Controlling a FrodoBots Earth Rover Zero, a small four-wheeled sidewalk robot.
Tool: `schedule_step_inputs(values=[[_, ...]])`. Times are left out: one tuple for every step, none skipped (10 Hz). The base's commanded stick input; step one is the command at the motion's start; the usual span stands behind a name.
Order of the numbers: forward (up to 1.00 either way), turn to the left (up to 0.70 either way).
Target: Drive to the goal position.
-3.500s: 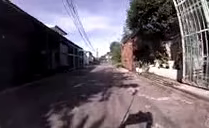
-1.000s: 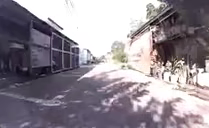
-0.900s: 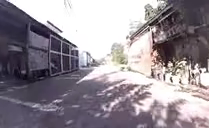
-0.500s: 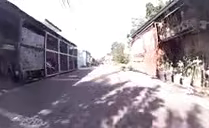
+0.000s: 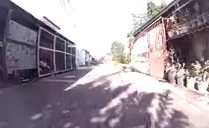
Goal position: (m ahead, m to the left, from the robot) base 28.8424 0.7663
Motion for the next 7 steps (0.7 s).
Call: schedule_step_inputs(values=[[1.00,0.00],[1.00,0.00],[1.00,0.00],[1.00,0.00],[1.00,0.00],[1.00,0.00],[1.00,0.00]])
